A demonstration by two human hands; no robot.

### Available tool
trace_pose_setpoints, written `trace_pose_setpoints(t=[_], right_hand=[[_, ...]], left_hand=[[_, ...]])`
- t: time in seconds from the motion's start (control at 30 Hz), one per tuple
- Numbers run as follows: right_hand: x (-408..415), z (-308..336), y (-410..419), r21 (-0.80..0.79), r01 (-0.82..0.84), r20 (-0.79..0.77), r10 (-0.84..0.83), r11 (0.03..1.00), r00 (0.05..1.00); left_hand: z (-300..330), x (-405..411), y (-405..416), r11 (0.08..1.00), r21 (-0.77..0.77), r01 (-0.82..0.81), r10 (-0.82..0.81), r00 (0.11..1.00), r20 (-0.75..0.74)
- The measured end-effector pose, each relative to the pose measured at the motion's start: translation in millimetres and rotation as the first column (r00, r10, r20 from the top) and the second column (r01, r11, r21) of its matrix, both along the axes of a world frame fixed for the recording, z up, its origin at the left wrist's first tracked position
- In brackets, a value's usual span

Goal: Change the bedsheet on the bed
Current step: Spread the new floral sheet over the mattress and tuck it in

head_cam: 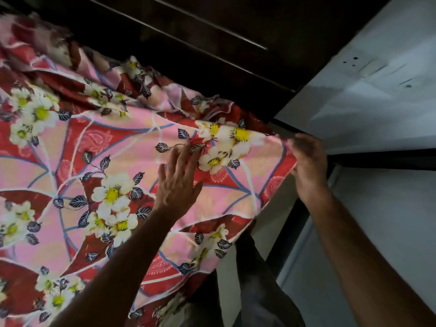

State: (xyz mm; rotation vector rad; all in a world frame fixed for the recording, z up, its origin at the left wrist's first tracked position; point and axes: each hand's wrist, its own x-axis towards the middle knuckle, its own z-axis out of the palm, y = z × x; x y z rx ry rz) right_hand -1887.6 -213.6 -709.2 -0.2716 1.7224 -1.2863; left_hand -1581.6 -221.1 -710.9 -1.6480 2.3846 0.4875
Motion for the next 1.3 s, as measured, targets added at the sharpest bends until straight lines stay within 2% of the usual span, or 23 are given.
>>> trace_pose_setpoints(t=[0.07, 0.17, 0.23, 0.3, 0.33, 0.37, 0.43, 0.5, 0.57, 0.63, 0.67, 0.7, 0.77, 0.83, 0.9, 1.0, 1.07, 1.17, 1.2, 1.23, 1.3], right_hand=[[-10.4, -6.4, 13.0, 0.049, -0.024, -0.169, 0.032, 0.999, 0.985], [-0.9, -26.2, 36.7, 0.243, -0.151, -0.390, 0.239, 0.958, 0.889], [7.0, -30.6, 42.9, 0.386, -0.095, -0.447, 0.276, 0.917, 0.851], [9.5, -34.0, 40.0, 0.449, 0.017, -0.519, 0.245, 0.893, 0.819], [12.5, -33.2, 36.0, 0.436, -0.008, -0.544, 0.271, 0.900, 0.794], [16.5, -32.6, 30.5, 0.400, -0.101, -0.539, 0.323, 0.911, 0.778], [28.2, -25.0, 8.4, 0.285, -0.340, -0.487, 0.441, 0.896, 0.754], [39.4, -30.0, -28.6, 0.233, -0.449, -0.403, 0.506, 0.863, 0.763], [46.0, -53.6, -72.2, 0.318, -0.427, -0.225, 0.505, 0.846, 0.833], [47.4, -68.1, -102.7, 0.399, -0.397, 0.048, 0.413, 0.827, 0.909], [45.7, -76.1, -110.4, 0.409, -0.410, 0.135, 0.390, 0.815, 0.911], [43.3, -72.1, -114.1, 0.414, -0.408, 0.156, 0.378, 0.814, 0.913], [37.3, -63.7, -112.9, 0.340, -0.295, 0.148, 0.259, 0.893, 0.954], [31.7, -39.8, -98.6, 0.118, -0.119, 0.218, 0.091, 0.986, 0.972], [24.9, -14.9, -75.4, -0.059, 0.005, 0.292, 0.013, 0.998, 0.956], [10.2, 18.8, -37.9, -0.167, 0.071, 0.297, -0.019, 0.983, 0.955], [4.8, 37.2, -24.0, -0.208, 0.029, 0.201, 0.014, 0.978, 0.980], [7.5, 60.0, -20.8, -0.254, -0.173, -0.061, 0.163, 0.952, 0.985], [9.6, 67.6, -22.0, -0.290, -0.229, -0.120, 0.202, 0.929, 0.972], [10.5, 73.8, -22.8, -0.334, -0.284, -0.166, 0.241, 0.899, 0.956], [9.8, 82.2, -23.1, -0.370, -0.373, -0.250, 0.295, 0.851, 0.922]], left_hand=[[-1.8, 1.1, 2.7, 0.996, -0.030, 0.089, -0.089, 0.996, 0.018], [-7.3, 2.2, 8.8, 0.985, -0.001, 0.174, -0.174, 0.984, 0.042], [-10.3, 3.7, 10.1, 0.984, 0.023, 0.177, -0.177, 0.984, 0.012], [-10.3, 5.0, 7.9, 0.983, 0.032, 0.183, -0.182, 0.983, -0.012], [-9.8, 6.0, 5.2, 0.981, 0.029, 0.190, -0.189, 0.982, -0.018], [-9.2, 6.4, 2.3, 0.981, 0.032, 0.193, -0.192, 0.981, -0.019], [-9.4, 7.7, -3.5, 0.984, 0.046, 0.173, -0.172, 0.985, -0.019], [-9.0, 9.1, -11.0, 0.990, 0.062, 0.124, -0.123, 0.992, -0.010], [-7.8, 9.5, -21.4, 0.996, 0.042, 0.083, -0.081, 0.996, -0.035], [-1.8, 5.5, -40.1, 0.999, 0.023, -0.032, 0.035, 0.992, -0.118], [0.9, 2.6, -54.2, 0.994, 0.020, -0.108, 0.110, 0.977, -0.183], [2.3, 0.3, -71.0, 0.986, 0.018, -0.165, 0.164, 0.958, -0.234], [-3.6, -1.7, -108.2, 0.978, 0.031, -0.205, 0.206, 0.939, -0.274], [-12.0, -8.1, -141.1, 0.974, 0.093, -0.207, 0.225, 0.939, -0.262], [-15.3, -23.3, -160.2, 0.964, 0.152, -0.217, 0.249, 0.939, -0.237], [-3.9, -49.3, -174.6, 0.936, 0.230, -0.266, 0.326, 0.901, -0.284], [3.3, -58.5, -178.8, 0.908, 0.242, -0.342, 0.415, 0.809, -0.417], [15.4, -60.7, -179.8, 0.873, 0.269, -0.406, 0.474, 0.582, -0.660], [22.9, -58.0, -178.2, 0.870, 0.273, -0.410, 0.471, 0.532, -0.704], [27.2, -52.6, -176.2, 0.871, 0.274, -0.408, 0.465, 0.502, -0.729], [37.8, -44.3, -168.7, 0.899, 0.247, -0.361, 0.415, 0.526, -0.742]])
